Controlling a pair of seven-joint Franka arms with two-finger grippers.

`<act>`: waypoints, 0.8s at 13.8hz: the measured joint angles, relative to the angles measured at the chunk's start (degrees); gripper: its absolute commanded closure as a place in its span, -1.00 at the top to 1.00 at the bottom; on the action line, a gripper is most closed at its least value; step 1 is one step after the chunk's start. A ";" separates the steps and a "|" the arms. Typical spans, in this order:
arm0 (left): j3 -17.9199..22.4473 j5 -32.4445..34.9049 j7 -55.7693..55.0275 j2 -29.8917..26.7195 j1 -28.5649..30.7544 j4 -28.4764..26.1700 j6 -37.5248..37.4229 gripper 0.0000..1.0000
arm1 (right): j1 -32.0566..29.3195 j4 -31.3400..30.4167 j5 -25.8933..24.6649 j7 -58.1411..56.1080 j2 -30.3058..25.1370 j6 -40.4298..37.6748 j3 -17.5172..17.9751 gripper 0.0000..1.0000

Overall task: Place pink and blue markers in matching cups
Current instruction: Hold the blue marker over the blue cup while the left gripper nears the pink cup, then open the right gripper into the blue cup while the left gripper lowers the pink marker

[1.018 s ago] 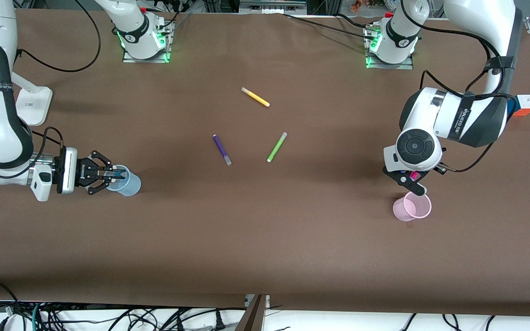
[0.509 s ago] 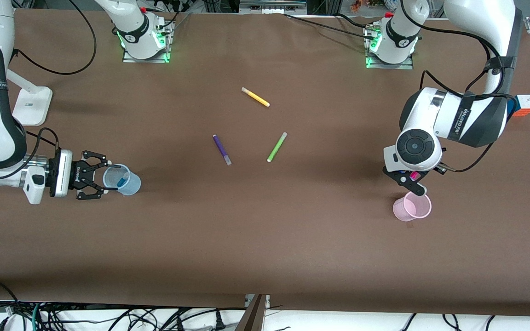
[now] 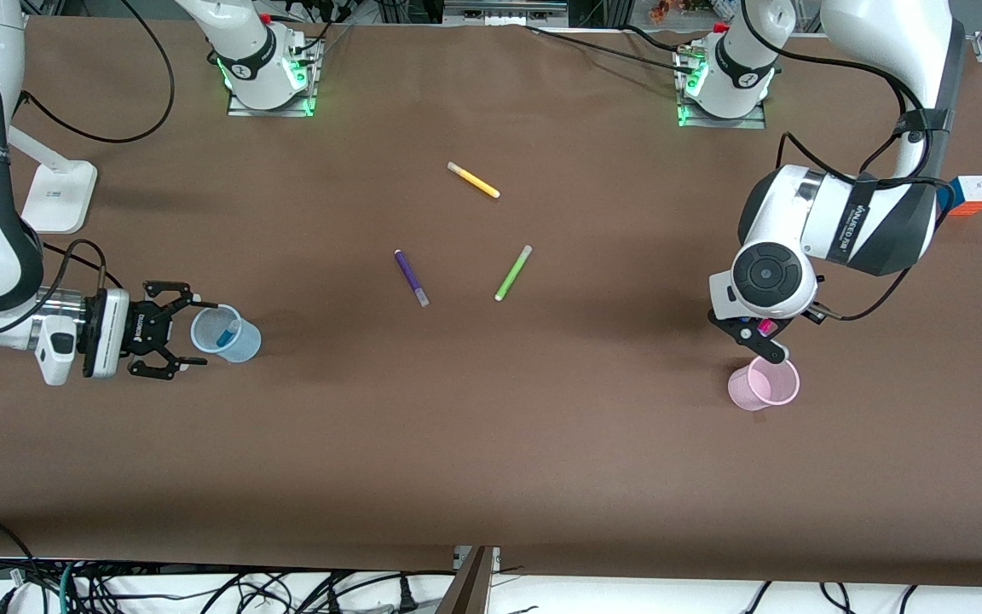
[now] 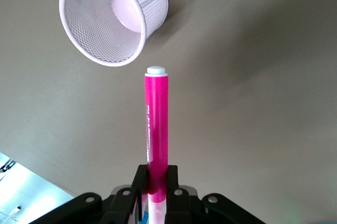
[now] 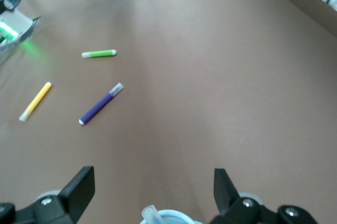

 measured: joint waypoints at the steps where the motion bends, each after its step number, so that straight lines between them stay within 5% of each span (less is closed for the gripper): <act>1: 0.00 0.00 0.00 0.00 0.00 0.00 0.00 -0.87 | 0.05 0.55 -1.55 3.65 -0.25 -0.16 0.20 1.00; 2: 0.02 0.47 0.75 0.16 0.03 0.14 0.15 -0.87 | 0.13 0.88 -3.42 7.46 -0.71 -0.38 0.38 1.00; 4: 0.31 9.85 13.00 5.50 2.00 9.06 0.25 -0.87 | 0.93 1.41 -7.63 15.53 -2.11 -0.71 0.66 1.00; 6: 0.47 11.14 17.28 10.34 4.09 15.40 0.10 -0.87 | 2.75 2.24 -12.80 25.28 -3.94 -1.59 0.74 1.00; 11: -0.13 10.21 17.80 12.51 4.11 17.62 -0.75 -0.84 | 5.98 6.60 -26.27 53.08 -7.32 -10.80 0.79 1.00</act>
